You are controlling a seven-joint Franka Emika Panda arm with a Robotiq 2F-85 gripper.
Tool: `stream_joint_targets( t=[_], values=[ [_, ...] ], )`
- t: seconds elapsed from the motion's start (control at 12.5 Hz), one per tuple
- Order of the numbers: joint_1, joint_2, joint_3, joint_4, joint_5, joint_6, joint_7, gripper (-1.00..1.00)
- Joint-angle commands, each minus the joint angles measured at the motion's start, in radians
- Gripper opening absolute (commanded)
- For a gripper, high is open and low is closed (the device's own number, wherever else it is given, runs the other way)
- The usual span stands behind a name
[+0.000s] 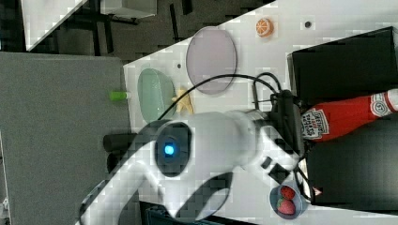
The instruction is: Pick Ketchup from oven and place it on table.
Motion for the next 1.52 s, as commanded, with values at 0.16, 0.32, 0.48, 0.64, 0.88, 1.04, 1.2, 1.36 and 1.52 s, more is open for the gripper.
stream_joint_targets(
  t=[0.16,0.32,0.48,0.64,0.88,1.04,1.2,1.36,1.52],
  values=[
    [0.07,-0.142,0.06,0.2,-0.095,-0.169,0.004,0.29],
    [0.094,-0.166,0.111,0.28,-0.096,-0.296,0.004,0.29],
    [0.12,-0.182,0.19,0.329,-0.096,-0.413,0.004,0.29],
    [0.15,-0.191,0.29,0.338,-0.096,-0.475,0.004,0.29],
    [0.175,-0.184,0.426,0.304,-0.096,-0.475,0.004,0.29],
    [0.181,-0.186,0.487,0.238,-0.096,-0.473,0.005,0.29],
    [0.182,-0.185,0.514,0.143,-0.096,-0.453,0.005,0.29],
    [0.181,-0.185,0.514,0.024,-0.096,-0.341,0.005,0.29],
    [0.179,-0.183,0.503,-0.105,-0.096,-0.204,0.005,0.29]
  ],
)
